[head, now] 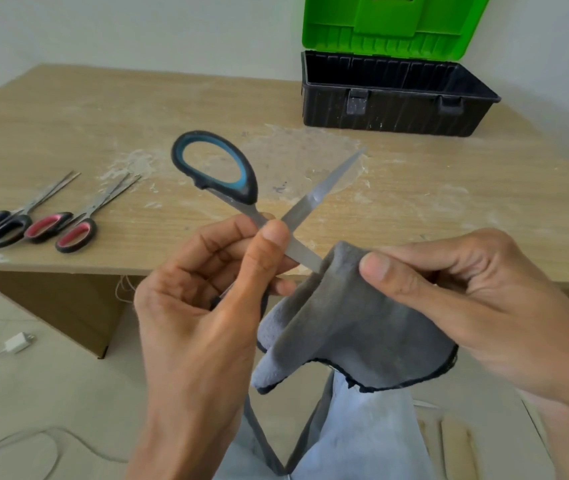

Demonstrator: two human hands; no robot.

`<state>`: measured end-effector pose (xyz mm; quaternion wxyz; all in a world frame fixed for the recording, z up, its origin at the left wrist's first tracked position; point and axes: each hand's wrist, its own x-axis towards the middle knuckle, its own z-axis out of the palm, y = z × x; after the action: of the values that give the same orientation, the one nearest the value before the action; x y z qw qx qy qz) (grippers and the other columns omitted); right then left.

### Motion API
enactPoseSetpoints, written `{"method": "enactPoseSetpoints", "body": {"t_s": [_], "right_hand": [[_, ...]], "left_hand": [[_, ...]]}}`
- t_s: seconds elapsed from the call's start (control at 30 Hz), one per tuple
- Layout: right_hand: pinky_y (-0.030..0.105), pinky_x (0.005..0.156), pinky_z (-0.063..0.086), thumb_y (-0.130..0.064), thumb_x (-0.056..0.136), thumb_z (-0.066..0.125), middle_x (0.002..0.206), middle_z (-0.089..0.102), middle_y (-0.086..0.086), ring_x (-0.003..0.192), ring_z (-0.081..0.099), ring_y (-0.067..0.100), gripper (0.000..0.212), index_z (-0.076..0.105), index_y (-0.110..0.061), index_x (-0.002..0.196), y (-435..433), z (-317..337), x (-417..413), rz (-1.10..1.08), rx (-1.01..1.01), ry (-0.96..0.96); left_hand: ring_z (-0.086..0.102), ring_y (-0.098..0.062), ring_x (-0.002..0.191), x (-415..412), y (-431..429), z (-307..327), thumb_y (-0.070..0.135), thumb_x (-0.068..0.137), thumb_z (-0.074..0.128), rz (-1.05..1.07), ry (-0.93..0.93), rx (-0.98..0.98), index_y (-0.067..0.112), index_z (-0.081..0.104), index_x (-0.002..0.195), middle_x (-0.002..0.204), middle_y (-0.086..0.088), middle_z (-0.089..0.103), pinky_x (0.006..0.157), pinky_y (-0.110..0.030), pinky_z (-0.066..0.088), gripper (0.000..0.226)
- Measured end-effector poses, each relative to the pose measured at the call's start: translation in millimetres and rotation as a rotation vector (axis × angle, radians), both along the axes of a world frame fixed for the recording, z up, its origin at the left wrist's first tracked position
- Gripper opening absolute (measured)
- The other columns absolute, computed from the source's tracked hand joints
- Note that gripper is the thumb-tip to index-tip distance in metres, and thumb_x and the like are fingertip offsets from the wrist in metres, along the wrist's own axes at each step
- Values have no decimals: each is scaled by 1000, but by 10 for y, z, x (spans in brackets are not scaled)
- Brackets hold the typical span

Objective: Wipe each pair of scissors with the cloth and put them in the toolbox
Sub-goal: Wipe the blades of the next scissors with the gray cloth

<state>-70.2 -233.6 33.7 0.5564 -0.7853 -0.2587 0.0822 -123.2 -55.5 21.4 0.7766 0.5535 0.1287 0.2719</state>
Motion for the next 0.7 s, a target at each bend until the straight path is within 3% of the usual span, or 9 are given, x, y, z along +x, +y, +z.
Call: {"method": "enactPoseSetpoints", "body": {"t_s": [0.1,0.2,0.33,0.5,0.63,0.7], "right_hand": [[20,92,57,-43,87,67,102,82,-15,101,78,2,28,84,-31,105,53,-42,-15,17,19,12],[28,93,60,-39,88,68,104,83,-14,102,78,5,27,85,-27,106,103,-107,-18,21,2,42],[18,72,54,-36,86,72,82,82,-7,78,78,8,18,87,-26,90,93,-199,12,-24,-11,94],[29,82,55,-42,81,74,88,84,-5,88,79,14,21,88,-30,91,81,-323,-23,-63,25,193],[13,87,55,-38,82,74,98,83,-15,100,77,2,19,87,-33,96,85,-337,-82,-89,30,127],[11,84,55,-34,86,74,96,82,-21,98,78,4,16,86,-37,96,87,-328,-115,-99,-7,32]], "left_hand": [[63,-12,50,-12,-77,4,20,70,76,6,-10,-1,16,74,76,65,-7,73,55,-16,53,8],[64,-11,51,-14,-97,-44,22,67,77,21,31,-43,10,73,80,65,-7,73,55,-16,53,18],[71,-14,61,-23,24,-158,20,63,79,-105,183,-103,4,73,78,70,-13,75,59,-18,57,23],[72,-18,63,-63,111,-247,15,61,80,-191,260,-149,4,72,72,71,-19,74,61,-20,59,17],[72,-18,61,-90,113,-275,17,63,80,-147,212,-60,7,72,68,67,-15,74,60,-19,56,13],[72,-18,61,-105,97,-277,21,63,80,-125,188,47,10,72,67,65,-12,74,61,-20,57,14]]}}
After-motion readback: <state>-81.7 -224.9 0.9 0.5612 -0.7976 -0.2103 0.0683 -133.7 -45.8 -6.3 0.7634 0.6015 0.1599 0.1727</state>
